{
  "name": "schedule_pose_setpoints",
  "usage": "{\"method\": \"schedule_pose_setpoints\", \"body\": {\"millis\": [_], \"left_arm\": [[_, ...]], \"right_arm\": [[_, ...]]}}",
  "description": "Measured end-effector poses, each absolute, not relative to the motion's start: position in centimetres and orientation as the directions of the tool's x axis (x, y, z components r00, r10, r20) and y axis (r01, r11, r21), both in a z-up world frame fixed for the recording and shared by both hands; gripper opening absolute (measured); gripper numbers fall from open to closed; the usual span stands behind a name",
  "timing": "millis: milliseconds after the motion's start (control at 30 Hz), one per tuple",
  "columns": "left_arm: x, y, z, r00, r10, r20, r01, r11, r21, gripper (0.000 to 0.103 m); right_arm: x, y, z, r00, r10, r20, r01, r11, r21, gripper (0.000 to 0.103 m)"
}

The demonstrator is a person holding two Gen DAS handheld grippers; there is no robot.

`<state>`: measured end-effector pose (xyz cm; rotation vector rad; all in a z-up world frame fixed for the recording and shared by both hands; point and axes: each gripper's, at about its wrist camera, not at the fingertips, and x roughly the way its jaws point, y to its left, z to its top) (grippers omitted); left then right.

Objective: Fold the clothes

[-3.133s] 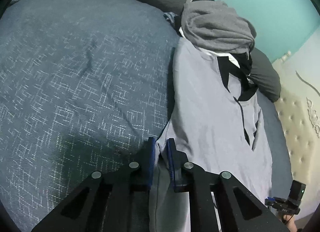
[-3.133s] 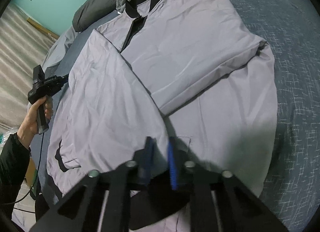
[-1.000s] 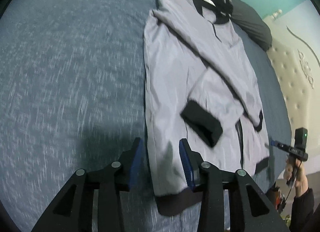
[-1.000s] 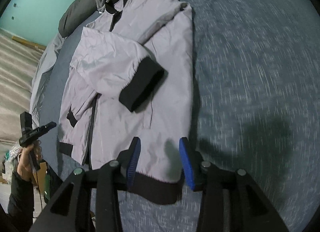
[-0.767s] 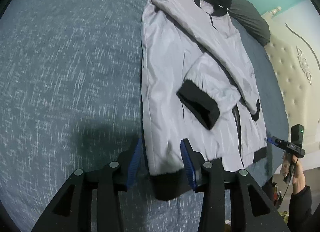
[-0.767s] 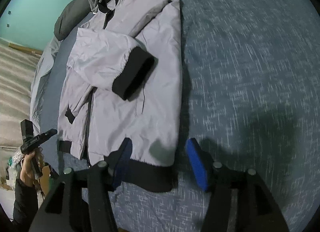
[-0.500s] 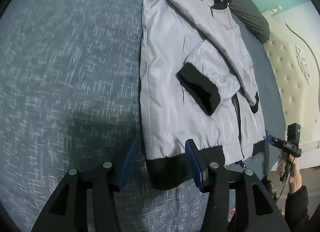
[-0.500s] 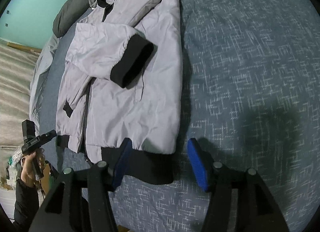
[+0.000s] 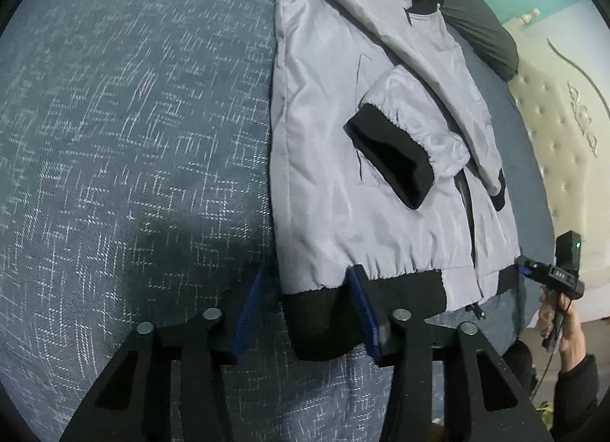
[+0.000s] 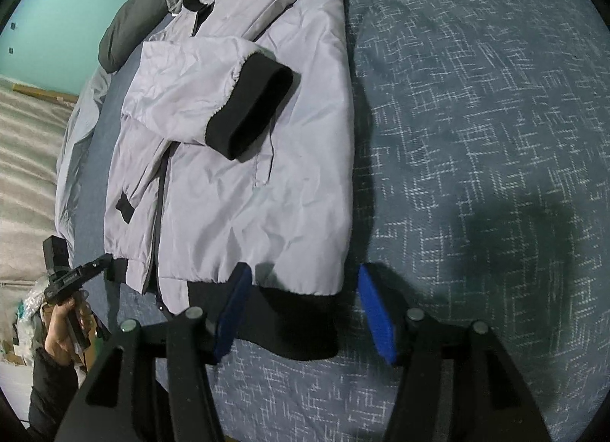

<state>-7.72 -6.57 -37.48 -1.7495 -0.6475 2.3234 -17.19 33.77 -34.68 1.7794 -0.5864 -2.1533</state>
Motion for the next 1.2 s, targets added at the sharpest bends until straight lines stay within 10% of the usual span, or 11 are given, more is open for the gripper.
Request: {"method": "schedule_pose_setpoints", "body": {"millis": [1033,1200], "left_arm": [[-6.1,-4.3,-37.6,-0.298,0.328,-0.896,0.043,-0.933,-0.356,0.037],[-5.1,-3.8,-37.1,-0.313,0.340,-0.887,0.020,-0.931,-0.364,0.032]], "right_arm": [[-18.3,31.0,-35.0,-0.205,-0.415,-0.886,0.058,-0.909,0.413,0.057],[-18.0,31.1,-35.1,-0.212,-0.410,-0.887,0.064,-0.912,0.406,0.038]]}}
